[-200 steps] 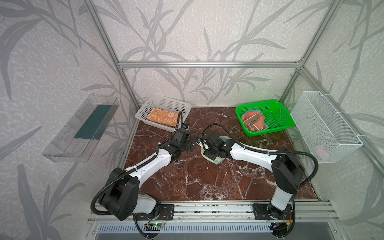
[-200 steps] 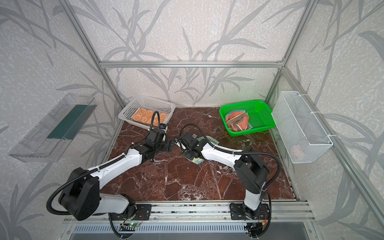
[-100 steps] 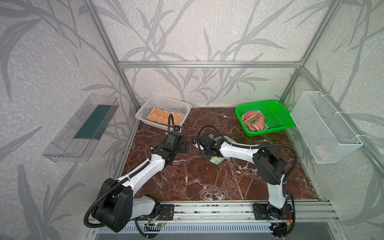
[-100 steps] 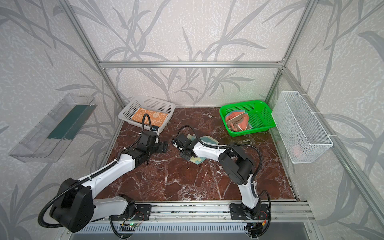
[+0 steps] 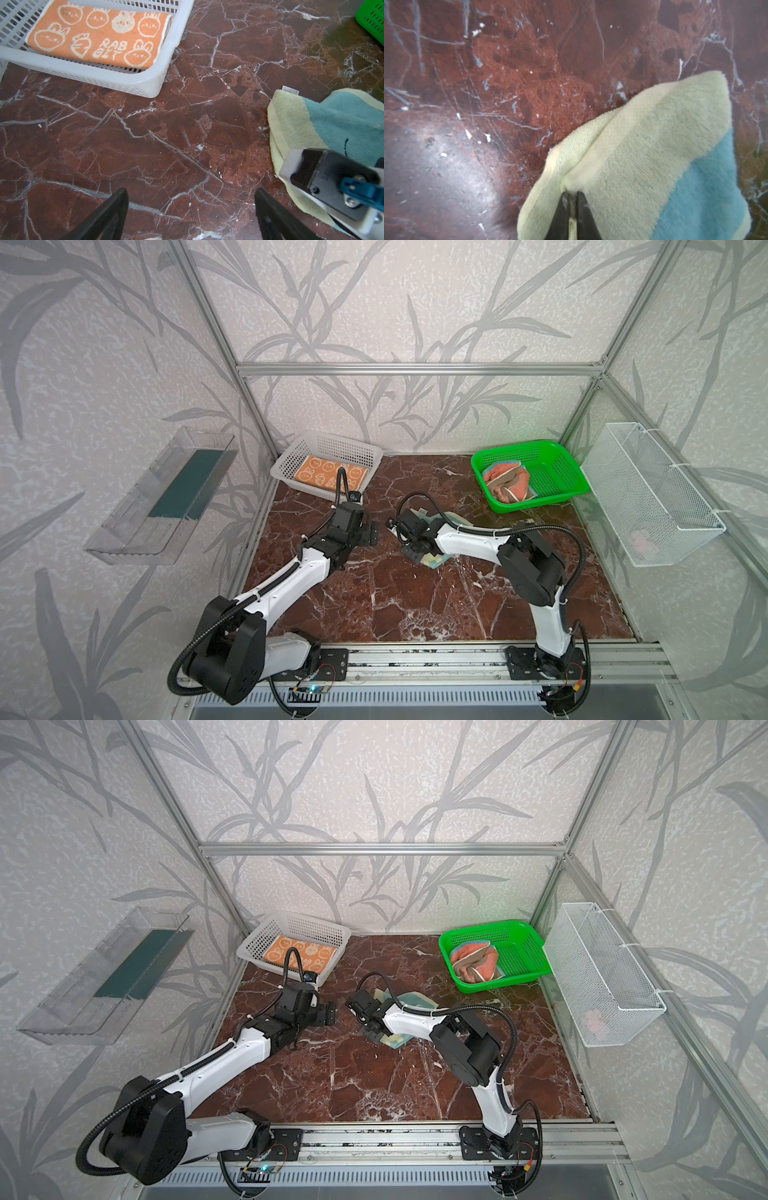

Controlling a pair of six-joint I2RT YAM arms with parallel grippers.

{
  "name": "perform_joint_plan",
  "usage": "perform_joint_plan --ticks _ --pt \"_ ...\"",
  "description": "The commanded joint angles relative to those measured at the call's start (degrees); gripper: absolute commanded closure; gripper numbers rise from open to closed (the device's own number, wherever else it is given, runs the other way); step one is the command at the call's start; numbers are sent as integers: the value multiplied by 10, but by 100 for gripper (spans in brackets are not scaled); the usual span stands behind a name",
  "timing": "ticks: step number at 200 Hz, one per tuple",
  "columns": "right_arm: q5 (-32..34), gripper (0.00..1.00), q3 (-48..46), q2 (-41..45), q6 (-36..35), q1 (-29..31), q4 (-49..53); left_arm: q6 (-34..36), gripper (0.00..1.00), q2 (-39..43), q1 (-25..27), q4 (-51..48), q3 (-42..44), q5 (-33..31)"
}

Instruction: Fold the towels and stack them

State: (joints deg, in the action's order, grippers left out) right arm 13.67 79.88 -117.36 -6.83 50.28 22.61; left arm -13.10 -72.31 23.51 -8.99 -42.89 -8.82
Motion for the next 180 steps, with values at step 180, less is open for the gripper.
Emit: perform_joint_plan --ticks 180 --pt "10 100 -142 424 -95 -96 6 305 1 -115 11 127 -59 225"
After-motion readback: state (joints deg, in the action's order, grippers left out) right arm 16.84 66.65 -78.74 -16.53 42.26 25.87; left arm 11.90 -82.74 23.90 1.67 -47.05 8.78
